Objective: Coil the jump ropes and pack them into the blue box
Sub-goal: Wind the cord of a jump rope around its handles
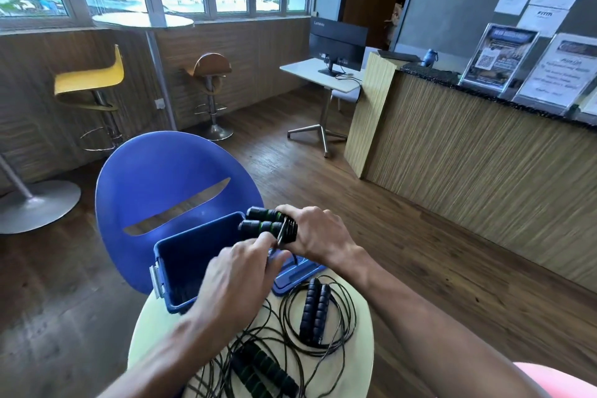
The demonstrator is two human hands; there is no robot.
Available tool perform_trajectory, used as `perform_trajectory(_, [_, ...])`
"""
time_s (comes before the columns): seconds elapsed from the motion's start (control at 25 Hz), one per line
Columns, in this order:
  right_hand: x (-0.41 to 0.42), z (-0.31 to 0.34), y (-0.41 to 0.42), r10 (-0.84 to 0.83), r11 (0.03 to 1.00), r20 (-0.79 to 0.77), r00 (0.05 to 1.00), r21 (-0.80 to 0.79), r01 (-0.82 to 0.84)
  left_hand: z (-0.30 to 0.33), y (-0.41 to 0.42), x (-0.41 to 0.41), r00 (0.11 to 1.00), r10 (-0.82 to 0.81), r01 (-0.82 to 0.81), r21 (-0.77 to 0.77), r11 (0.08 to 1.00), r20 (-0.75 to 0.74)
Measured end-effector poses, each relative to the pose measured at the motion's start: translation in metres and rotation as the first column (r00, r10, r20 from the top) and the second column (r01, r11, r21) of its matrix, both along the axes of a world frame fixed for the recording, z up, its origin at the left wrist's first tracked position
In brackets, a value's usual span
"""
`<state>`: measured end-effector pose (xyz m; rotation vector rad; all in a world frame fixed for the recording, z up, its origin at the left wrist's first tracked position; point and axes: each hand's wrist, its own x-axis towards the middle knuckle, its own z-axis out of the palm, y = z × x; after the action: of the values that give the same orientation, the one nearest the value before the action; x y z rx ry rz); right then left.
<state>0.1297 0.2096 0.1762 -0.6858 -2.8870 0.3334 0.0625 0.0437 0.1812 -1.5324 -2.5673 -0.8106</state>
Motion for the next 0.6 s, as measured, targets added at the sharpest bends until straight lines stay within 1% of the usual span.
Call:
perform_trajectory(0.04, [0.000,-0.001,0.002,-0.008,1.000,-0.030,1.000,0.015,0.009,-0.002,0.000,0.007,0.945,-0.007,-0.005,0.036,0.999,0.327])
perform_trajectory(0.08, [-0.001,-0.001,0.003,-0.015,0.999,-0.056,0.998,0.032,0.017,-0.006,0.001,0.010,0.735,-0.072,0.022,0.082,0.996,0.675])
perform_trajectory(0.12, [-0.003,0.000,0.005,-0.013,0.999,-0.087,0.996,0.050,0.017,-0.009,0.004,0.007,0.444,-0.116,0.062,0.098,0.993,0.888])
perform_trajectory(0.16, [-0.004,0.001,0.006,-0.004,0.998,-0.117,0.993,0.064,0.011,-0.014,0.007,0.000,0.217,-0.128,0.099,0.109,0.989,0.968])
perform_trajectory(0.2, [-0.006,0.002,0.005,0.011,0.997,-0.140,0.990,0.078,0.000,-0.019,0.009,-0.008,0.118,-0.142,0.148,0.124,0.981,0.983])
perform_trajectory(0.24, [-0.009,0.003,0.004,0.030,0.996,-0.150,0.988,0.087,-0.017,-0.023,0.011,-0.018,0.119,-0.165,0.229,0.135,0.964,0.979])
perform_trajectory(0.32, [-0.014,0.003,0.000,0.058,0.994,-0.152,0.987,0.105,-0.042,-0.027,0.014,-0.033,0.219,-0.225,0.450,0.106,0.886,0.949])
perform_trajectory(0.36, [-0.017,0.002,-0.001,0.066,0.992,-0.149,0.987,0.116,-0.049,-0.029,0.015,-0.037,0.226,-0.237,0.519,0.089,0.850,0.945])
perform_trajectory(0.4, [-0.019,0.001,-0.002,0.064,0.991,-0.147,0.987,0.126,-0.046,-0.032,0.016,-0.038,0.183,-0.229,0.541,0.097,0.835,0.956])
perform_trajectory(0.44, [-0.021,0.002,0.000,0.047,0.991,-0.150,0.988,0.131,-0.028,-0.034,0.016,-0.036,0.097,-0.208,0.520,0.128,0.844,0.973])
perform_trajectory(0.48, [-0.022,0.003,0.004,0.022,0.991,-0.158,0.987,0.136,-0.001,-0.034,0.014,-0.030,0.002,-0.198,0.442,0.177,0.880,0.980])
perform_trajectory(0.52, [-0.022,0.004,0.009,-0.003,0.989,-0.164,0.986,0.146,0.027,-0.036,0.013,-0.027,-0.096,-0.216,0.321,0.235,0.917,0.972])
perform_trajectory(0.6, [-0.021,0.003,0.017,-0.038,0.985,-0.152,0.988,0.163,0.063,-0.036,0.011,-0.026,-0.279,-0.251,0.102,0.289,0.952,0.927])
